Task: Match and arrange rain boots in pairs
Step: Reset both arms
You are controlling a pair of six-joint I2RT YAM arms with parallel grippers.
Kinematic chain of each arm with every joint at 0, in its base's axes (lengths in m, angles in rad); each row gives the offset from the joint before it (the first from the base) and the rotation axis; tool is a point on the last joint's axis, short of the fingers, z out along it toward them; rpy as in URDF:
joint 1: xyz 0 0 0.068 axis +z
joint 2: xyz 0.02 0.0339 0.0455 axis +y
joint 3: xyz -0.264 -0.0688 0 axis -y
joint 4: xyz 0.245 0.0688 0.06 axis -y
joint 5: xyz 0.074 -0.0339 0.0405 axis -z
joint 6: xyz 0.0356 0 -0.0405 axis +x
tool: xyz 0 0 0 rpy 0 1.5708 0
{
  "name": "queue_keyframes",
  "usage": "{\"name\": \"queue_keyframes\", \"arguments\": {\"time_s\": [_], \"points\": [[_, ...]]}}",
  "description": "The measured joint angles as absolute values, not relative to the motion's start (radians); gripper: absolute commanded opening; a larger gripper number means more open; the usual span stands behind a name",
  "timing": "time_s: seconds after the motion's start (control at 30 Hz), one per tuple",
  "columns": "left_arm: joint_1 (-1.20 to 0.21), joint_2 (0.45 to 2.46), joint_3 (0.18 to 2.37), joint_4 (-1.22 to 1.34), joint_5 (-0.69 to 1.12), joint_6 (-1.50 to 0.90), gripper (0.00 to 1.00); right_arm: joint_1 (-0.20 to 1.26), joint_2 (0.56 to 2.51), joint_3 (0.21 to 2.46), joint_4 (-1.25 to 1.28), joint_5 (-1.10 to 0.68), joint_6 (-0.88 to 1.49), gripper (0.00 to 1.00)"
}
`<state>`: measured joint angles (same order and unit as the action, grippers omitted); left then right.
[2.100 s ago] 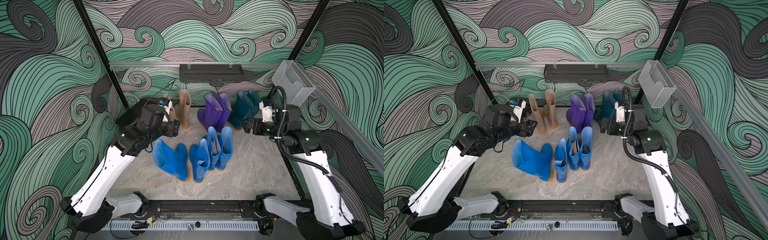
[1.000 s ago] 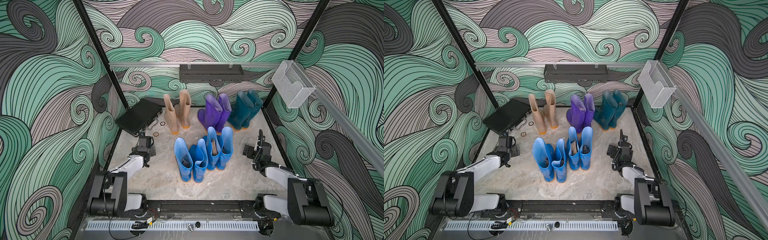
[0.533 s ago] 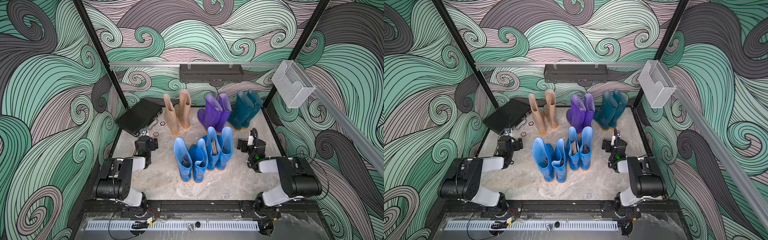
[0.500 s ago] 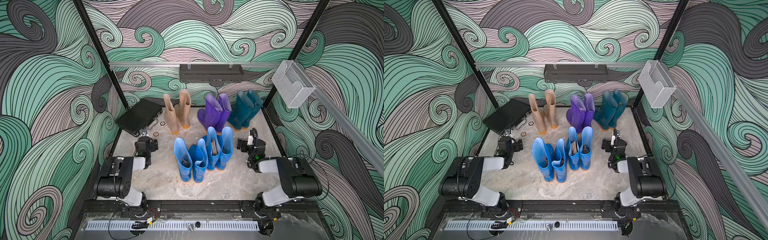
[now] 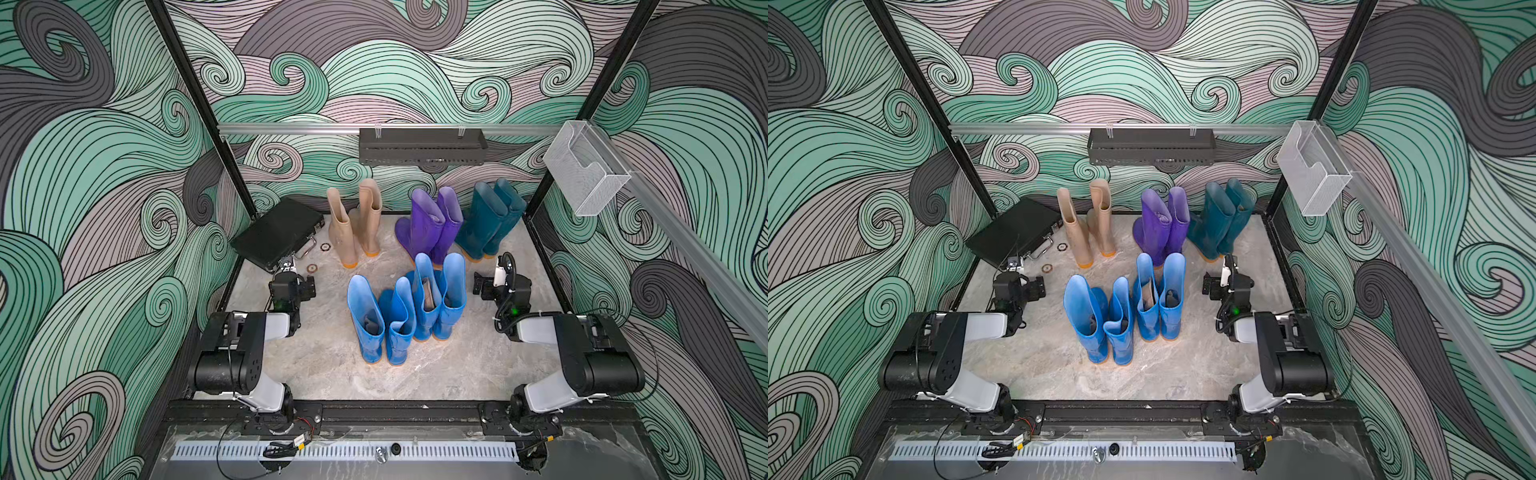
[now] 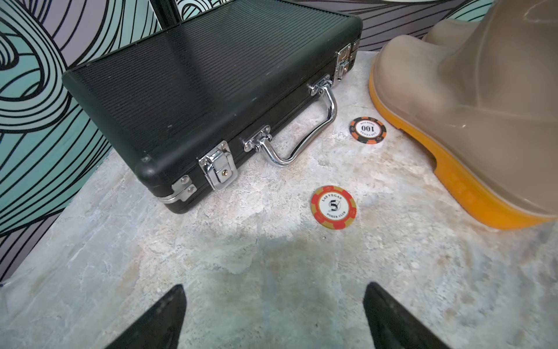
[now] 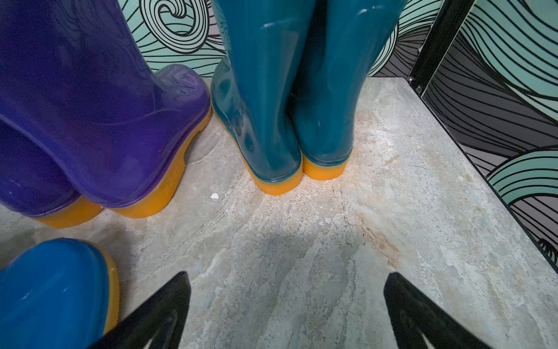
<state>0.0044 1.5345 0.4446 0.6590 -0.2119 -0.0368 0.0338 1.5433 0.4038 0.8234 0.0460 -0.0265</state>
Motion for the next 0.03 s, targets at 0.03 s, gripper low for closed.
{"name": "queue_keyframes", "arguments": {"time_s": [0.03], "points": [[0.004,1.534,0.445,0.659,-0.212,-0.038,0.99,0.033,1.543,0.404,0.824,0.046,-0.026,0.99]]}}
